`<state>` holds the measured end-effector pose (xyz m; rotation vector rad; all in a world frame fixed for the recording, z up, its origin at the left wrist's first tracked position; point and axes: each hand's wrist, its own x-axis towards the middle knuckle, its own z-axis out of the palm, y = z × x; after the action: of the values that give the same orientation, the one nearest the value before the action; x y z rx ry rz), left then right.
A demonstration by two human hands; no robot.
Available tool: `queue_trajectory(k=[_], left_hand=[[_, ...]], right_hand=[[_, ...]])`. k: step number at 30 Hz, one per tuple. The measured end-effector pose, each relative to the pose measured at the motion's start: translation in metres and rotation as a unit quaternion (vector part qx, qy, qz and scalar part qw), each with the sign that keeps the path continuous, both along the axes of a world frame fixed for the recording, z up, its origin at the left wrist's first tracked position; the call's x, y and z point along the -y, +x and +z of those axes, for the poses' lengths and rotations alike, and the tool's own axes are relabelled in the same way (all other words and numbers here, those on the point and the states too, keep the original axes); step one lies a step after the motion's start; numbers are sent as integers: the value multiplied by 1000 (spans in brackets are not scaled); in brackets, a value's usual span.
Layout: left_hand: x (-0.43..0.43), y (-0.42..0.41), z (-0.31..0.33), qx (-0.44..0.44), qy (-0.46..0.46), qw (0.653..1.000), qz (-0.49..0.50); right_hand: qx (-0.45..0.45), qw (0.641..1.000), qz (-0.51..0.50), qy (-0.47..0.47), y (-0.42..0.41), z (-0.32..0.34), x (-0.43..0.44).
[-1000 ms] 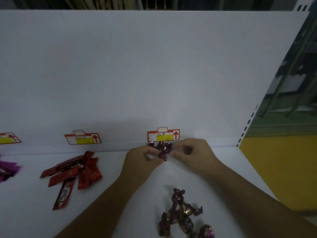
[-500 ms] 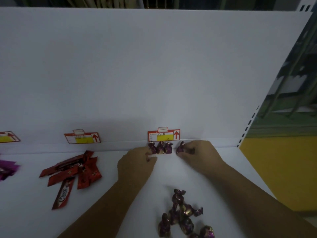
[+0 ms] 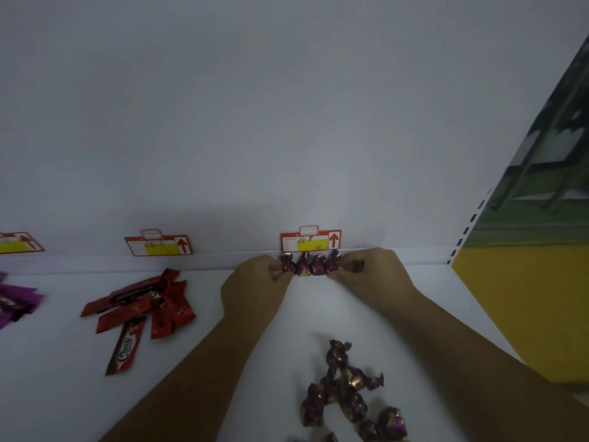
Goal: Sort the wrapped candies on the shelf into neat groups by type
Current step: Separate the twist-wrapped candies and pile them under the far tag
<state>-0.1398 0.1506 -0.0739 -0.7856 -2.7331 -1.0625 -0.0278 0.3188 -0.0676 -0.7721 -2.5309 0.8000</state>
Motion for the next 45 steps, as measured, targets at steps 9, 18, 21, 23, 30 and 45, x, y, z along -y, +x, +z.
queue_trajectory(k=[9,18,21,23,30,45], left_hand=[[18,20,55,196,-139,860,-450],[18,47,36,154,-126,874,-442],[19,49,33,163,-99,884,-427],[21,51,32,163,-75,894,-411],[24,37,20,80,6,973,-217],[19,-10,6,75,47,986,-143]], right_hand=[[143,961,210,-106,51,60,9],[162,945,273,-72,102,46,46],[146,950,266,-70,99,39,48],[128,951,267,-86,97,35,48],[29,985,137,-101,78,39,19],[49,995,83,30,-13,12,47]])
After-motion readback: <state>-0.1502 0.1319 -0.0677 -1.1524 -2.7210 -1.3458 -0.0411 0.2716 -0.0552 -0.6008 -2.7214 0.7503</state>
